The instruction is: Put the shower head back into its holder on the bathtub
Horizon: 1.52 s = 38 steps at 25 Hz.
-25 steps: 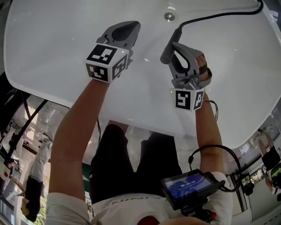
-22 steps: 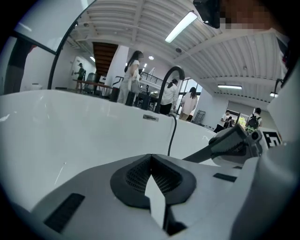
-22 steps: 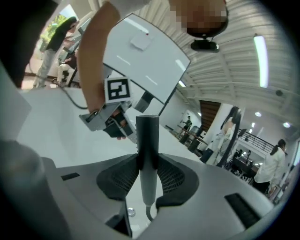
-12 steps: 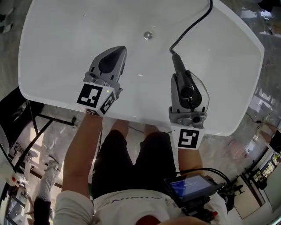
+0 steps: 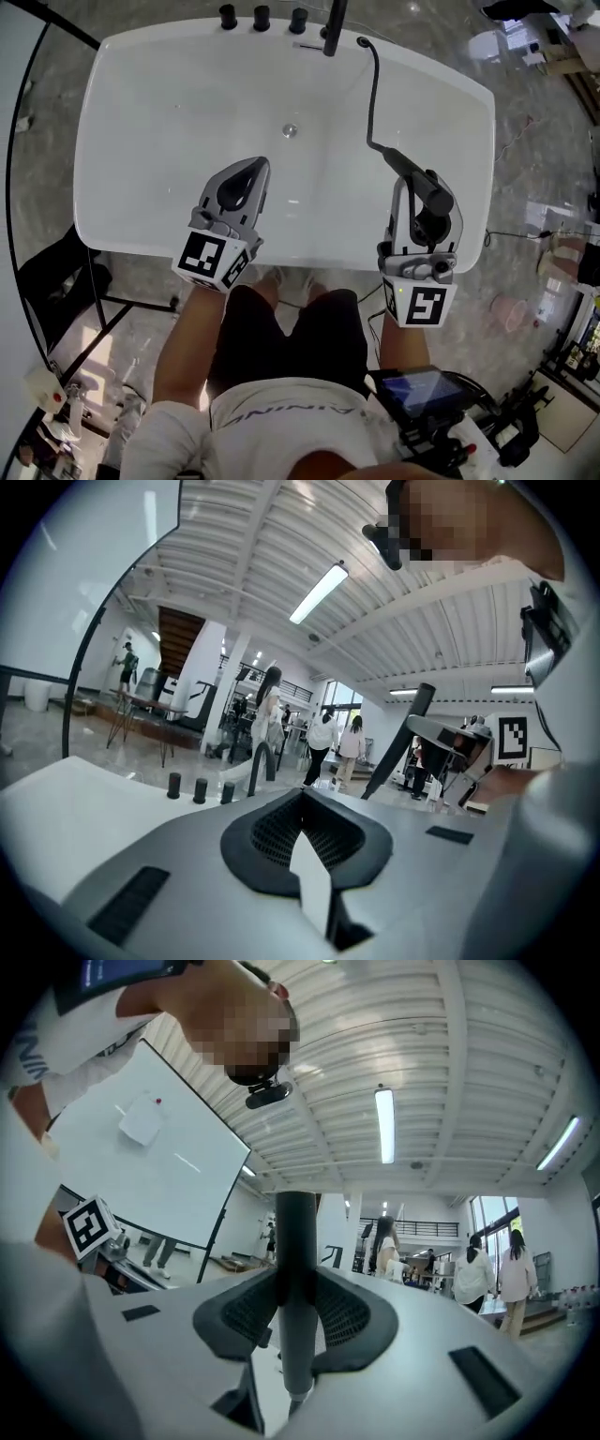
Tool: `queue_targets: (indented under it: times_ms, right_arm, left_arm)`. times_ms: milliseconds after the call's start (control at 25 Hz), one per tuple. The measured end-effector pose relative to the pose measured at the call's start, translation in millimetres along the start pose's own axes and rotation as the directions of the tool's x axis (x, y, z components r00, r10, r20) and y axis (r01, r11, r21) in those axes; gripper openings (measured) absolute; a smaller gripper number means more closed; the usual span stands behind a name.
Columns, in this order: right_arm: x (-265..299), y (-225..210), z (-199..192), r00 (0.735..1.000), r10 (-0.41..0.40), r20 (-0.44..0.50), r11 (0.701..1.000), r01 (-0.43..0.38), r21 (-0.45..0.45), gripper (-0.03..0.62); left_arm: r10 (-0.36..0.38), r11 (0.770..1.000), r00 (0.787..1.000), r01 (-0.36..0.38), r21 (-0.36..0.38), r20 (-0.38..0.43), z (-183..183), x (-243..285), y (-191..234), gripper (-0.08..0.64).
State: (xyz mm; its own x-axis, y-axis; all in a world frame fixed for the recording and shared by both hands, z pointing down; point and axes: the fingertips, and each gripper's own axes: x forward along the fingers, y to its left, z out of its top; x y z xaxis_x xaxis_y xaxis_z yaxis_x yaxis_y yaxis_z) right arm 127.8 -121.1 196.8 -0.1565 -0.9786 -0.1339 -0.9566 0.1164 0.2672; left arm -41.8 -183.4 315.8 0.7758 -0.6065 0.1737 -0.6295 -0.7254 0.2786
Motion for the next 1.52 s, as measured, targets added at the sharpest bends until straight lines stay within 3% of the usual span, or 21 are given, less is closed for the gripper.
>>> queue_targets:
  times_ms: [320,600,880,1280,1520]
  right_arm:
    - [-8.8,-45.4,94.5,0.993,-0.112,0.046,0.994,0.113,-0.007,0.129]
    - [-1.8,-89.1,120.2,0.985,-0.167,0.050,0.985,0.165,0.048,0.129]
    - [19.1,-123.9,126.6,0.996,-0.080,0.049,0.996,0.078,0.042,0.129]
    - [45.9,-205.3,110.0,0.994,0.055,0.090,0.992,-0.065,0.109,0.129]
    - [83.8,-233.7,95.2,0.990,0.085,0.112,0.987,-0.099,0.123,0.129]
  left_arm:
    - [-0.064,0.996,0.997,0.060,0.071,0.048,91.8,-26.8,-46.0,0.017]
    - [-0.111,0.989,0.992,0.105,0.099,0.060,155.3,-33.8,-82.0,0.017]
    - [-0.070,0.993,0.994,0.062,0.099,0.078,182.3,-12.9,-117.4,0.017]
    - [0.056,0.995,0.994,-0.063,0.077,0.090,185.2,56.1,-169.5,0.017]
    - [0.053,0.995,0.997,-0.058,0.079,0.062,180.5,109.3,-172.9,0.017]
